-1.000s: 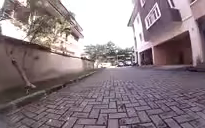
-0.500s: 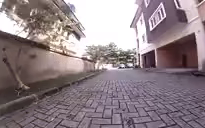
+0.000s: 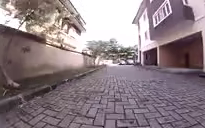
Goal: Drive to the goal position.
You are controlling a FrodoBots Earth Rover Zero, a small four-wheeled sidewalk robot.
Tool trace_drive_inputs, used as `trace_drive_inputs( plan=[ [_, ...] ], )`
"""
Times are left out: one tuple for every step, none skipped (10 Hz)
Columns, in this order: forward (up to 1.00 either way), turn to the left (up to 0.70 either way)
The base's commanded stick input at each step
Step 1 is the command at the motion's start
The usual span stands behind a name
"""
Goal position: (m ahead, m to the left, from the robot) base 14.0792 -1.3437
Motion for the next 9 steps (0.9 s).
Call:
trace_drive_inputs(
  plan=[
    [0.69, 0.03],
    [0.69, 0.03],
    [0.69, 0.03],
    [0.69, 0.03],
    [0.69, 0.03],
    [0.69, 0.03],
    [0.69, 0.03],
    [0.69, 0.03],
    [0.69, -0.35]
  ],
)
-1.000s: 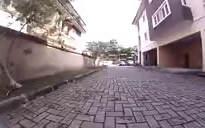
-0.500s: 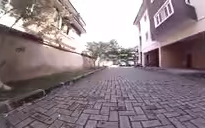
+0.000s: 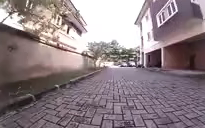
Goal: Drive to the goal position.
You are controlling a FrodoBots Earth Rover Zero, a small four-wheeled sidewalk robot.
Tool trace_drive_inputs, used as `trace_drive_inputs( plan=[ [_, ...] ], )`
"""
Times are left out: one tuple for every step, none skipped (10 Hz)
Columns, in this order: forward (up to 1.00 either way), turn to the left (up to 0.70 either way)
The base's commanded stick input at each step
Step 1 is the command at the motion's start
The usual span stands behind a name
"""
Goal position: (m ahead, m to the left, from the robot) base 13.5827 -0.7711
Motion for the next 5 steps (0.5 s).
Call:
trace_drive_inputs(
  plan=[
    [0.69, -0.35],
    [0.69, -0.14],
    [0.69, 0.03],
    [0.69, 0.03],
    [0.69, 0.03]
  ],
)
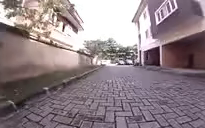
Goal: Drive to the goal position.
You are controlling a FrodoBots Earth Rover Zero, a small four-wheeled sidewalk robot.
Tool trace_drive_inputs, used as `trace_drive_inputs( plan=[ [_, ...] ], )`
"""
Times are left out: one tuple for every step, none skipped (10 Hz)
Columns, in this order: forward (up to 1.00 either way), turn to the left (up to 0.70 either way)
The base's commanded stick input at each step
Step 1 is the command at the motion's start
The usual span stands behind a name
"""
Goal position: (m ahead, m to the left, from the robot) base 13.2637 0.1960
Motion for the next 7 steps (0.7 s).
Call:
trace_drive_inputs(
  plan=[
    [0.69, 0.03],
    [0.69, 0.03],
    [0.69, 0.03],
    [0.69, 0.03],
    [0.69, 0.03],
    [0.69, 0.03],
    [0.69, 0.03]
  ],
)
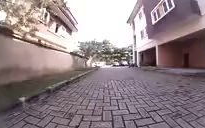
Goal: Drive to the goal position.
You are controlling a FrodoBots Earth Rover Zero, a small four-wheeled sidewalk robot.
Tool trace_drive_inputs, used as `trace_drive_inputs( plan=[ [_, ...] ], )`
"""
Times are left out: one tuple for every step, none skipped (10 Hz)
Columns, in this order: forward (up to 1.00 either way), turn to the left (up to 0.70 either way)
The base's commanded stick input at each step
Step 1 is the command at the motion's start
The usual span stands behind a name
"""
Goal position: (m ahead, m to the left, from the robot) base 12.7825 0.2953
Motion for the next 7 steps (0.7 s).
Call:
trace_drive_inputs(
  plan=[
    [0.69, 0.03],
    [0.69, 0.03],
    [0.69, 0.03],
    [0.69, 0.03],
    [0.69, 0.03],
    [0.69, 0.03],
    [0.69, 0.03]
  ],
)
